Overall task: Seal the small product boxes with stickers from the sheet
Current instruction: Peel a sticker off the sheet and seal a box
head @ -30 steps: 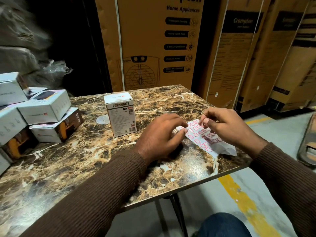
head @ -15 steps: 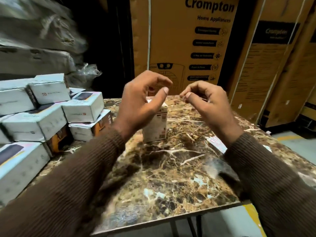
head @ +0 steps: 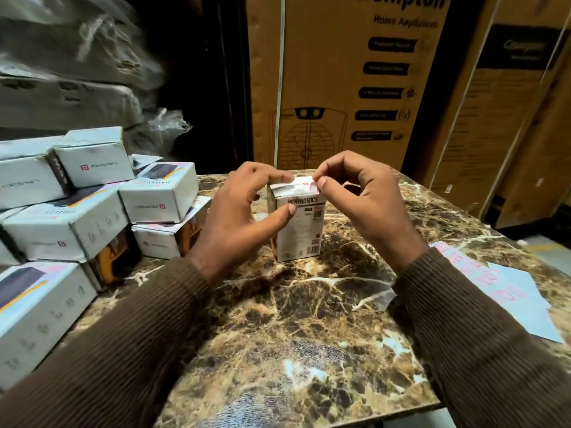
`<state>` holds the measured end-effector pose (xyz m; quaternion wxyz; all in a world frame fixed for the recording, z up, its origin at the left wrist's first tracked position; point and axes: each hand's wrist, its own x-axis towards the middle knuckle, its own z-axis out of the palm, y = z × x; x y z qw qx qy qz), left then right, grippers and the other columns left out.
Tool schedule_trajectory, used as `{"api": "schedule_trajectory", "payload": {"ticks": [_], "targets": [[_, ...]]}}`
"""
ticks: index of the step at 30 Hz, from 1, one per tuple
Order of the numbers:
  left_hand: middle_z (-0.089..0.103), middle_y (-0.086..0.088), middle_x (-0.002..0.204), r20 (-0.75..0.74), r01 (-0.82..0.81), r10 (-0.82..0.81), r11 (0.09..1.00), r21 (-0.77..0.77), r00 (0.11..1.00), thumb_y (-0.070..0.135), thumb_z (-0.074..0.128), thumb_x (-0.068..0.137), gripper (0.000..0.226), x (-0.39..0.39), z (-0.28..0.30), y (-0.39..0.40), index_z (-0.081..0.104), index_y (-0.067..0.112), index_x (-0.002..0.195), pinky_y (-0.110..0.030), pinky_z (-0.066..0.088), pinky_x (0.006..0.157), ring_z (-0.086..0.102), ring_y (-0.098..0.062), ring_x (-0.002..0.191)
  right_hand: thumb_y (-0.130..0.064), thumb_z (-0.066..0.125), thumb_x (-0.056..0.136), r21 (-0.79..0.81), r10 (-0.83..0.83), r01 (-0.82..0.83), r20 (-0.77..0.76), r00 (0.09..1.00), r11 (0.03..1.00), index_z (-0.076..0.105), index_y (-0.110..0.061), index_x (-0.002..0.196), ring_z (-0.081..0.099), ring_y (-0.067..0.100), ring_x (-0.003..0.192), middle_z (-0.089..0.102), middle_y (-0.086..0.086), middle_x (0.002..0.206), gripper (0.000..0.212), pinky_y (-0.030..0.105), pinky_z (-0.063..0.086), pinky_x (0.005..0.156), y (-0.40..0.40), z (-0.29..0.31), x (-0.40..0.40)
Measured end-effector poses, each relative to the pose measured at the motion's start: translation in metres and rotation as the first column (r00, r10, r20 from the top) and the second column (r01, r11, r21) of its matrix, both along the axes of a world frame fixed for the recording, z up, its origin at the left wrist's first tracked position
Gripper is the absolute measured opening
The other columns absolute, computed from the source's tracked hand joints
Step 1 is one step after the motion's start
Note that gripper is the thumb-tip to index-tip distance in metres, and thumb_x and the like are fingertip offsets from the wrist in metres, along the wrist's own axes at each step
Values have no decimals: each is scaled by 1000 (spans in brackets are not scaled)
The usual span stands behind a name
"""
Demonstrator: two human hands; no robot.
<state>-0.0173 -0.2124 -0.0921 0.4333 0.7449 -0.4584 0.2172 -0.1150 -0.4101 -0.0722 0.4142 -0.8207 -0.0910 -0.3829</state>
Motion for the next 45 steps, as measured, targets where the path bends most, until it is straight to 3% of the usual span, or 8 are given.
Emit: {"api": "schedule_trajectory", "payload": {"ticks": [6, 12, 16, 21, 27, 30, 38, 45], "targets": [[63, 7, 119, 70, -101, 102, 995, -14, 992, 30, 72, 95, 26, -3, -6, -6, 72, 21, 119, -34, 48, 94, 57, -13, 114, -10, 71, 95, -125, -22, 23, 10, 1000, 992, 71, -15, 109, 66, 11, 84, 71, -4, 95, 14, 26, 55, 65, -1, -6, -3], [62, 9, 119, 18, -99, 99, 995, -12, 995, 34, 69, 95, 24, -3, -6, -8, 72, 22, 116, -43, 51, 96, 57, -12, 116, -15, 72, 96, -142, -69, 75, 45, 997, 987, 77, -17, 101, 68, 14, 85, 73, -7, 95, 7, 32, 58, 67, -1, -6, 1], [63, 7, 118, 14, -77, 77, 997, -9, 997, 33, 69, 95, 23, 1, -7, -8, 72, 22, 115, -48, 53, 95, 58, -13, 116, -14, 69, 96, -182, -88, 96, 52, 995, 979, 74, -20, 97, 62, 12, 91, 67, -6, 101, 8, 24, 51, 66, 0, -8, 2], [64, 6, 118, 9, -57, 57, 998, -16, 998, 32, 69, 95, 23, 2, -7, -8, 73, 20, 115, -49, 54, 96, 61, -15, 115, -19, 70, 96, -213, -83, 87, 29, 996, 973, 74, -21, 99, 60, 8, 103, 63, -6, 108, 6, 17, 50, 70, 2, -9, 7], [64, 6, 119, 1, -42, 42, 999, -23, 999, 32, 68, 95, 24, 3, -8, -8, 73, 19, 115, -50, 54, 98, 61, -14, 117, -18, 71, 95, -207, -107, 115, 48, 993, 972, 76, -16, 98, 61, 8, 98, 65, -7, 102, 6, 24, 51, 71, 6, -14, 13], [64, 7, 120, -5, -40, 40, 999, -28, 999, 32, 68, 95, 24, 4, -8, -8, 73, 20, 116, -51, 54, 99, 61, -14, 118, -19, 71, 95, -203, -119, 129, 60, 991, 971, 76, -17, 98, 61, 7, 98, 66, -8, 101, 6, 21, 47, 78, 8, -16, 15], [63, 6, 121, -12, -45, 44, 999, -24, 999, 34, 67, 95, 26, 3, -9, -9, 72, 20, 117, -51, 54, 99, 60, -16, 119, -17, 71, 95, -198, -148, 161, 75, 986, 967, 76, -15, 99, 62, 6, 98, 67, -4, 102, 7, 9, 43, 78, 12, -16, 16], [63, 7, 121, -13, -39, 38, 999, -27, 999, 33, 67, 95, 26, 3, -10, -10, 72, 21, 118, -50, 55, 99, 60, -15, 119, -15, 71, 95, -194, -171, 189, 105, 980, 963, 76, -15, 100, 61, 5, 98, 65, -6, 102, 7, 16, 48, 80, 14, -18, 16]]}}
